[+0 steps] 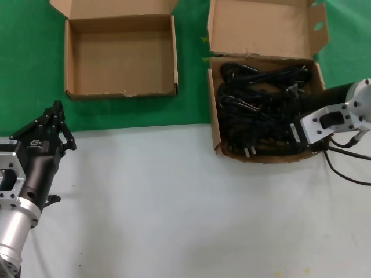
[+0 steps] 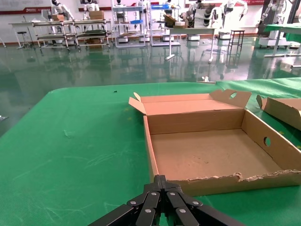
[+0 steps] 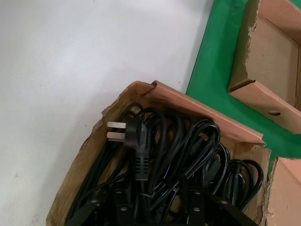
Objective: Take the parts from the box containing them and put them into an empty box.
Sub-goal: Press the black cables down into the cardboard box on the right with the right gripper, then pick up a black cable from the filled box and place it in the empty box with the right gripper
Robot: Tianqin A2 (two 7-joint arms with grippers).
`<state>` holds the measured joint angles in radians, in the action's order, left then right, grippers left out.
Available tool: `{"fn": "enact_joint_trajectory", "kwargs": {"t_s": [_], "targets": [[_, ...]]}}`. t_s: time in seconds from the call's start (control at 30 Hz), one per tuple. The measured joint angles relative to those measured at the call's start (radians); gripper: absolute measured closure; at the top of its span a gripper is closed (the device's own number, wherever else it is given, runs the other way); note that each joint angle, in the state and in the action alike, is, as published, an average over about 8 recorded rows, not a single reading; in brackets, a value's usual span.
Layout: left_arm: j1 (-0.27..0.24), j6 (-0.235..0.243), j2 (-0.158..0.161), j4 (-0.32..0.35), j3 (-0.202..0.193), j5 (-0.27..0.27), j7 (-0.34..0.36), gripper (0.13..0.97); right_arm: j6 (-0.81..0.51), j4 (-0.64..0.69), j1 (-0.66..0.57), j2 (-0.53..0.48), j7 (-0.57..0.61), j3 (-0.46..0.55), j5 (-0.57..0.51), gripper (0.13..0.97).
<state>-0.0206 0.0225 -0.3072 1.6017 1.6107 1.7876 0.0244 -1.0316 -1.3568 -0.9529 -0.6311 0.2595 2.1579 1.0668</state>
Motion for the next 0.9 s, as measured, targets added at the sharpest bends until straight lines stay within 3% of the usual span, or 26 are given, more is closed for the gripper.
{"fn": "enact_joint_trajectory", "kwargs": {"t_s": [0.23,0.53,0.9], "targets": [[0.0,0.0,0.0,0.0,0.0,0.0,0.0,0.952,0.003,-0.002,-0.001,0.002,0.001,-0.003,-0.003,0.767],[0.0,0.0,0.0,0.0,0.0,0.0,0.0,0.952,-0.025,-0.053,-0.024,-0.01,-0.039,-0.017,-0.017,0.878],[0.0,0.0,0.0,0.0,0.0,0.0,0.0,0.952,-0.052,-0.17,-0.132,0.038,-0.129,-0.045,-0.037,0.88]]}}
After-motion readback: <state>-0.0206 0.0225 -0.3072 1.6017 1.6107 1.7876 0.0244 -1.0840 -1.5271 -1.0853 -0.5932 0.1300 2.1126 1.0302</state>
